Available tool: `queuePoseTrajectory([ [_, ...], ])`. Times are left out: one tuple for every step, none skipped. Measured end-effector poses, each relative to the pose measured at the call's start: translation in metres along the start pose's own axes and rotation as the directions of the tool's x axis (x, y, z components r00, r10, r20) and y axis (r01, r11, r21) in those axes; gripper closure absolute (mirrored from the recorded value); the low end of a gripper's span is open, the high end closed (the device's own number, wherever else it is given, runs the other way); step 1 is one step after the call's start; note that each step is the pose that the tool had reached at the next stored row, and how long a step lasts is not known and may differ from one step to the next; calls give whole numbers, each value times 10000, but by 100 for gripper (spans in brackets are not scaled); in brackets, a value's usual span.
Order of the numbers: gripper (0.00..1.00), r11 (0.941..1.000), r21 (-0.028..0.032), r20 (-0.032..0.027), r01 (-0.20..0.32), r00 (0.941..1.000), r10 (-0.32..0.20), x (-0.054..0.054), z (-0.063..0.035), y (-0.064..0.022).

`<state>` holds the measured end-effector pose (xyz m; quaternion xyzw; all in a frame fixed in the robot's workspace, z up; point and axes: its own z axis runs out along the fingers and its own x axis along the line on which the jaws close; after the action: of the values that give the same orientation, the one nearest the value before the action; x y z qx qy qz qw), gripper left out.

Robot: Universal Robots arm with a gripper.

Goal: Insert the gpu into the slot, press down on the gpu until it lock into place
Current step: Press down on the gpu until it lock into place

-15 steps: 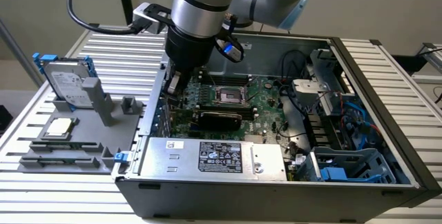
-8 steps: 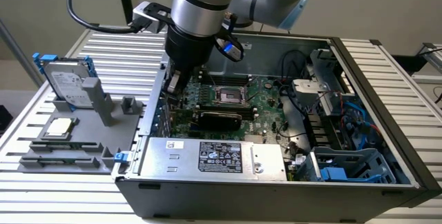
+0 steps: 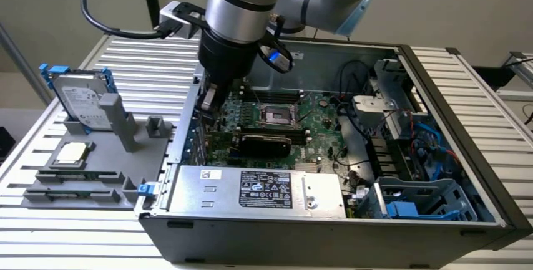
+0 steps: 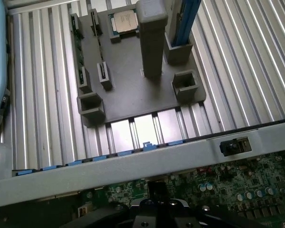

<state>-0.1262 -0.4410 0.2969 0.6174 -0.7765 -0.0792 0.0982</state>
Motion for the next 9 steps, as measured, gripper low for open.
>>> queuePoseTrajectory([
  [89,10000,-1,0,0,10000,0,-2,0,3],
  [89,10000,0,-1,0,10000,0,-4,1,6],
  [89,10000,-1,-1,-1,10000,1,-7,1,9],
  [89,10000,-1,-1,0,10000,0,-9,2,12],
  [89,10000,-1,0,-1,10000,1,-10,3,15],
  [89,10000,-1,0,-1,10000,1,-11,4,18],
  [89,10000,-1,-1,0,10000,0,-12,4,21],
  [89,10000,-1,-1,0,10000,0,-12,5,23],
  [89,10000,-3,-2,-1,10000,1,-12,5,25],
])
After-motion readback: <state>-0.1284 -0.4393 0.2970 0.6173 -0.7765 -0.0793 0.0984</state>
